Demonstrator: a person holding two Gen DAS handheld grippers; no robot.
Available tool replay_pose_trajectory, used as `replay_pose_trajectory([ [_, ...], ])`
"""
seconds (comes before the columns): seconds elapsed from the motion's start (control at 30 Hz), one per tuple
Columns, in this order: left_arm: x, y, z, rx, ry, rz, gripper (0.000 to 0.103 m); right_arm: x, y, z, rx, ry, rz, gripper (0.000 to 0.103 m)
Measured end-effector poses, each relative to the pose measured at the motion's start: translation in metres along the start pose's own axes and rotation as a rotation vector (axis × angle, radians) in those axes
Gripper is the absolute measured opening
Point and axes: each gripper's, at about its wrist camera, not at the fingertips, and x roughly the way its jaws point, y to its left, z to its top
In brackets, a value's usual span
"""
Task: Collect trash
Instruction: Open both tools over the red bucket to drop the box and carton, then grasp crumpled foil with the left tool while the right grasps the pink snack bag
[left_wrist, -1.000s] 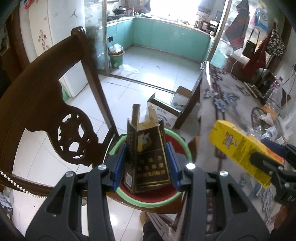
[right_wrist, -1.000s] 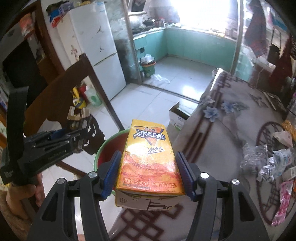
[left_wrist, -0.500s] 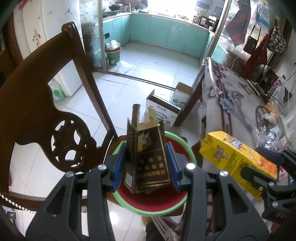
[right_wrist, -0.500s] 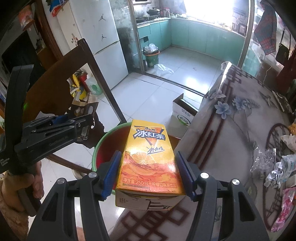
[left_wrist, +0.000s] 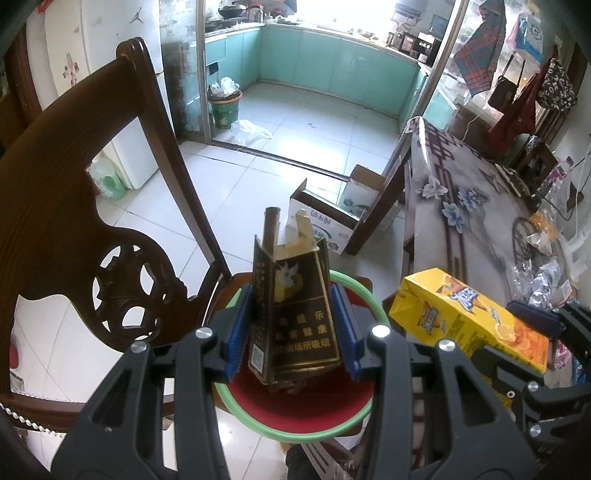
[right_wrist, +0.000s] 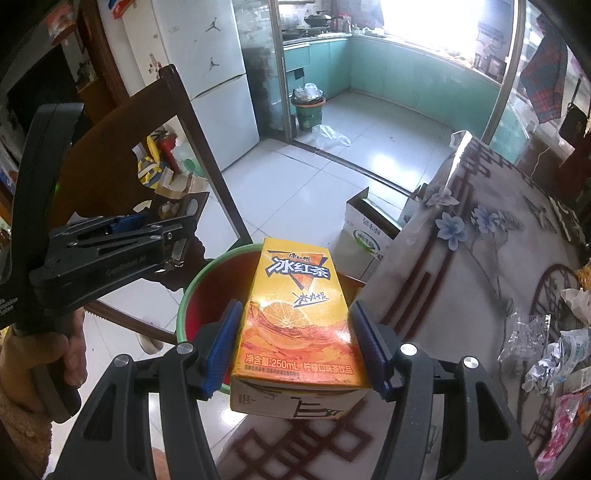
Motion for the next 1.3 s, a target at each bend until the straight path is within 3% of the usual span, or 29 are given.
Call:
replay_pose_trajectory([
  [0.03,0.001,0.001,0.0,-0.004,-0.001,0.008,0.044,0.0,0.001,0.001,-0.006,-0.006,0.003,0.059],
  [0.07,0.001,0.002,-0.001,-0.01,0.002,0.014,0.061,-0.001,0.003,0.002,-0.011,-0.012,0.003,0.06],
  [0.13,-0.001,0.005,0.0,-0.027,-0.013,0.012,0.085,-0.002,0.003,0.005,-0.012,-0.024,0.0,0.065],
  [0.4,-0.016,0.002,0.0,-0.035,-0.045,-0.002,0.085,-0.02,-0.01,-0.002,0.026,-0.056,0.004,0.066],
  [0.7,-0.026,-0.041,-0.012,0.028,-0.037,-0.043,0.085,-0.056,-0.071,-0.039,0.203,-0.089,-0.059,0.069],
  [1.0,-0.033,-0.129,-0.027,0.121,-0.033,-0.085,0.085,-0.088,-0.147,-0.1,0.326,-0.085,-0.115,0.069],
  [1.1,-0.036,-0.167,-0.037,0.152,-0.026,-0.103,0.085,-0.104,-0.184,-0.125,0.37,-0.087,-0.147,0.069],
  [1.3,-0.038,-0.238,-0.063,0.208,0.0,-0.125,0.085,-0.13,-0.29,-0.19,0.51,-0.046,-0.298,0.067],
])
